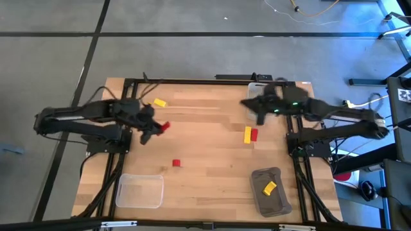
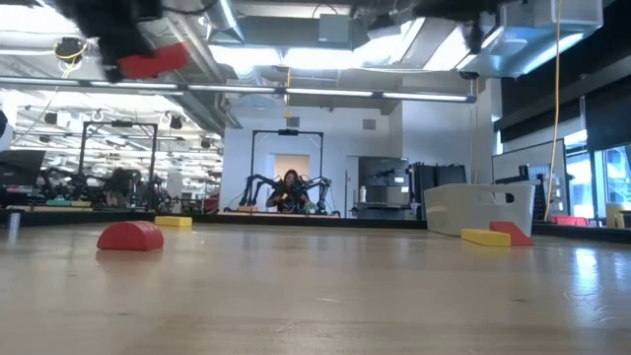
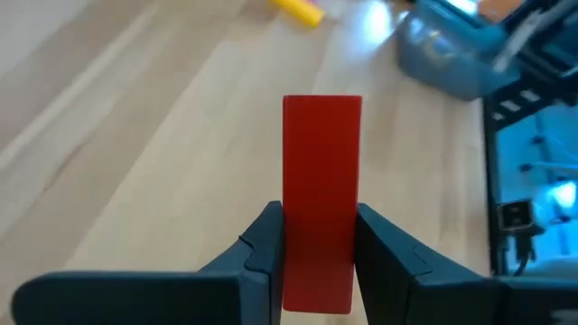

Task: Sort & place blocks by color
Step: Put the top left red block into the white bin

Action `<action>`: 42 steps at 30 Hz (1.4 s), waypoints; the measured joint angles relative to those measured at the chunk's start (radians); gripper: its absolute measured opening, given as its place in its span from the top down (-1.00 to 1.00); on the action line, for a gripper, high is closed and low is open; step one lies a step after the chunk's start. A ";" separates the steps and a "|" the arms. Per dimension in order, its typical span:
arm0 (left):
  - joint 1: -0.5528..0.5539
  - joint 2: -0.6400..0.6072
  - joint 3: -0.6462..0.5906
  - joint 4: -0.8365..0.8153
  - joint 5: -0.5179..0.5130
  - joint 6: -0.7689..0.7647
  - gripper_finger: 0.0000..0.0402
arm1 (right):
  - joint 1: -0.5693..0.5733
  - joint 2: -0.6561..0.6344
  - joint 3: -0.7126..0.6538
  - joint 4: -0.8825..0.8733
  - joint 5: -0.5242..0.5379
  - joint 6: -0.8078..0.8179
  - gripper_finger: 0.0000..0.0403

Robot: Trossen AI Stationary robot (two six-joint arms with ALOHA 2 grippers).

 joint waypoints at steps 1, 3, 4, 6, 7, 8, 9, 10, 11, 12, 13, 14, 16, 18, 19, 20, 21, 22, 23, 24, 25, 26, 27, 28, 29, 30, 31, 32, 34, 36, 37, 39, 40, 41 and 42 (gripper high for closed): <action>0.000 -0.037 0.000 -0.058 -0.012 -0.017 0.57 | -0.016 -0.042 0.000 -0.028 0.022 -0.008 0.98; -0.003 -0.103 0.000 -0.163 -0.048 -0.052 0.57 | -0.051 -0.127 0.000 -0.073 0.062 -0.021 0.99; -0.003 -0.137 0.000 -0.201 -0.067 -0.070 0.57 | -0.069 -0.168 0.000 -0.091 0.091 -0.024 0.99; -0.003 -0.206 0.000 -0.290 -0.106 -0.105 0.57 | -0.105 -0.241 0.000 -0.115 0.136 -0.035 0.99; -0.003 -0.238 0.000 -0.318 -0.129 -0.118 0.57 | -0.119 -0.272 0.000 -0.129 0.159 -0.041 0.99; -0.003 -0.267 0.000 -0.338 -0.149 -0.130 0.57 | -0.133 -0.299 0.000 -0.136 0.179 -0.043 0.99; -0.003 -0.295 0.000 -0.360 -0.171 -0.139 0.57 | -0.144 -0.324 0.000 -0.141 0.193 -0.043 0.99; -0.003 -0.318 0.000 -0.375 -0.189 -0.148 0.57 | -0.152 -0.343 0.000 -0.153 0.196 -0.043 0.99; -0.003 -0.337 0.000 -0.380 -0.207 -0.152 0.57 | -0.160 -0.355 0.000 -0.162 0.199 -0.042 0.99; -0.003 -0.351 0.000 -0.380 -0.221 -0.152 0.57 | -0.166 -0.361 0.000 -0.165 0.199 -0.039 0.99; -0.003 -0.360 0.000 -0.384 -0.233 -0.152 0.57 | -0.169 -0.362 0.001 -0.177 0.199 -0.027 0.99; -0.003 -0.365 0.000 -0.391 -0.243 -0.152 0.57 | -0.171 -0.360 0.001 -0.189 0.199 -0.016 0.99; -0.003 -0.364 0.000 -0.392 -0.248 -0.152 0.57 | -0.171 -0.346 0.000 -0.197 0.198 -0.014 1.00; -0.003 -0.364 0.000 -0.388 -0.248 -0.151 0.57 | -0.171 -0.327 0.000 -0.194 0.190 -0.013 1.00; -0.003 -0.362 0.000 -0.377 -0.252 -0.151 0.57 | -0.171 -0.313 0.000 -0.185 0.176 -0.009 1.00; -0.003 -0.355 -0.004 -0.351 -0.260 -0.152 0.57 | -0.171 -0.292 0.000 -0.170 0.150 0.004 1.00; -0.003 -0.344 -0.015 -0.296 -0.264 -0.153 0.57 | -0.171 -0.262 0.001 -0.159 0.117 0.013 1.00; -0.003 -0.327 -0.032 -0.222 -0.264 -0.153 0.57 | -0.168 -0.224 0.001 -0.147 0.073 0.022 1.00; -0.003 -0.305 -0.051 -0.143 -0.263 -0.152 0.57 | -0.159 -0.177 0.001 -0.140 0.021 0.031 1.00; -0.003 -0.274 -0.072 -0.052 -0.260 -0.151 0.57 | -0.146 -0.128 0.000 -0.125 -0.020 0.031 1.00; -0.003 -0.236 -0.092 0.040 -0.251 -0.145 0.57 | -0.129 -0.075 0.000 -0.101 -0.054 0.027 1.00; -0.003 -0.194 -0.113 0.122 -0.240 -0.133 0.57 | -0.112 -0.022 -0.001 -0.080 -0.078 0.012 1.00; -0.003 -0.146 -0.135 0.195 -0.228 -0.127 0.57 | -0.094 0.029 -0.001 -0.052 -0.097 0.001 1.00; -0.003 -0.096 -0.155 0.268 -0.220 -0.126 0.57 | -0.075 0.084 -0.001 -0.013 -0.116 -0.013 1.00; -0.003 -0.043 -0.171 0.350 -0.205 -0.126 0.57 | -0.059 0.137 0.000 0.025 -0.136 -0.018 1.00; -0.005 0.012 -0.187 0.435 -0.194 -0.127 0.57 | -0.042 0.191 0.000 0.057 -0.156 -0.021 1.00; -0.007 0.068 -0.203 0.521 -0.184 -0.129 0.57 | -0.026 0.243 -0.001 0.099 -0.175 -0.022 1.00; -0.013 0.121 -0.216 0.603 -0.181 -0.135 0.57 | -0.010 0.290 -0.001 0.147 -0.194 -0.022 1.00; -0.029 0.224 -0.227 0.776 -0.184 -0.154 0.57 | 0.019 0.373 -0.001 0.260 -0.227 -0.021 1.00; -0.042 0.314 -0.227 0.917 -0.186 -0.156 0.57 | 0.043 0.441 -0.001 0.352 -0.244 -0.021 1.00; -0.047 0.355 -0.227 0.973 -0.187 -0.158 0.57 | 0.051 0.468 -0.001 0.386 -0.251 -0.021 1.00; -0.053 0.422 -0.228 1.067 -0.186 -0.167 0.57 | 0.059 0.498 -0.001 0.442 -0.251 -0.021 1.00; -0.052 0.446 -0.228 1.104 -0.186 -0.175 0.57 | 0.059 0.505 -0.001 0.468 -0.250 -0.024 1.00; -0.050 0.464 -0.228 1.132 -0.187 -0.181 0.57 | 0.059 0.508 -0.001 0.481 -0.250 -0.033 1.00; -0.048 0.479 -0.228 1.151 -0.187 -0.187 0.57 | 0.059 0.509 -0.001 0.492 -0.249 -0.043 1.00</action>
